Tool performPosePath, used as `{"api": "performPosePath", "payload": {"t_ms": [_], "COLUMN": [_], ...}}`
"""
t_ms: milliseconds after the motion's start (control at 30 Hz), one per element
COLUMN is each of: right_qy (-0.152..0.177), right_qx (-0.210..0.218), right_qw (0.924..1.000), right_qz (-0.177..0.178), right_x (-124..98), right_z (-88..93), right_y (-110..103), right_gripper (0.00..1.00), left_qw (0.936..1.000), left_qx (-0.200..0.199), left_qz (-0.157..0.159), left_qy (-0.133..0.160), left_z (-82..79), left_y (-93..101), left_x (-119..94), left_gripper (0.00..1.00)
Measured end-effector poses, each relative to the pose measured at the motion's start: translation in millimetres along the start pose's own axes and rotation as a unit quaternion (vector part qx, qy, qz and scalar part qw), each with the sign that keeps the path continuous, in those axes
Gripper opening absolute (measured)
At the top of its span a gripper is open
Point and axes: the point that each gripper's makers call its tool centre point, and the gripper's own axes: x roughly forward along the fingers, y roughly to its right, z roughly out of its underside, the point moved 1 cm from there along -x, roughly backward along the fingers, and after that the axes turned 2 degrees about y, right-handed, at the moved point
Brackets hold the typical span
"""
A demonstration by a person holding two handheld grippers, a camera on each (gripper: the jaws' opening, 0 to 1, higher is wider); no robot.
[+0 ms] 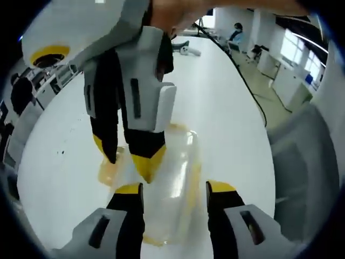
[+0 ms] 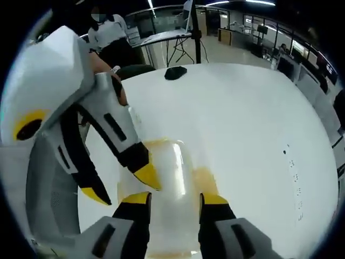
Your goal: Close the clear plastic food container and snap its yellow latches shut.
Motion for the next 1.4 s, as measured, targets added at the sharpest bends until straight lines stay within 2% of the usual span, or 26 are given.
{"api": "performPosePath", "payload": {"t_ms": [133,200,300,400,500,633,700,833,1100,1167,1300,1367,1400], "right_qy": [-0.007,-0.011,-0.014,-0.021,-0.028,-0.034,-0.035,-0.037,-0.067,-0.072,-0.081,-0.084,-0.098], "right_qx": [-0.004,-0.005,-0.008,-0.014,-0.02,-0.029,-0.033,-0.038,-0.056,-0.06,-0.052,-0.055,-0.055], "right_qw": [1.0,0.9999,0.9998,0.9996,0.9992,0.9983,0.998,0.9972,0.9929,0.9921,0.9911,0.9902,0.9881], "right_qz": [-0.004,-0.007,-0.016,-0.015,-0.021,-0.036,-0.041,-0.053,-0.08,-0.083,-0.092,-0.097,-0.105], "right_x": [2.1,3.8,5.2,7.3,9.3,11.6,12.3,13.2,16.3,16.7,18.8,20.2,18.0], "right_z": [0.5,1.8,2.8,5.1,6.9,8.2,8.4,8.3,7.2,7.5,9.5,9.0,11.1], "right_y": [1.8,2.0,0.3,2.1,2.1,1.5,2.0,2.7,1.8,1.8,1.9,0.5,1.0], "right_gripper": [0.37,0.37,0.36,0.37,0.38,0.4,0.41,0.41,0.39,0.39,0.35,0.35,0.34], "left_qw": [0.9998,0.9999,0.9993,0.9991,0.9989,0.9972,0.9974,0.9952,0.994,0.9929,0.9937,0.9931,0.9933], "left_qx": [0.016,0.007,0.029,0.03,0.03,0.049,0.042,0.069,0.07,0.086,0.072,0.062,0.071], "left_qz": [-0.006,-0.009,-0.024,-0.029,-0.036,-0.054,-0.056,-0.064,-0.078,-0.077,-0.081,-0.094,-0.088], "left_qy": [-0.004,-0.001,-0.007,-0.003,-0.005,-0.018,-0.017,-0.027,-0.031,-0.028,-0.029,-0.031,-0.027], "left_z": [1.0,-0.4,1.7,1.8,1.5,2.6,2.7,4.4,4.1,4.0,4.6,9.0,7.3], "left_y": [1.8,2.2,1.5,1.7,-0.2,-2.3,-3.3,-2.3,-4.5,-4.2,-6.8,-3.0,-3.3], "left_x": [2.5,2.8,4.6,5.5,5.7,7.3,7.8,8.8,11.3,13.0,13.2,7.8,8.2], "left_gripper": [0.47,0.48,0.47,0.48,0.46,0.41,0.41,0.41,0.4,0.39,0.36,0.35,0.34]}}
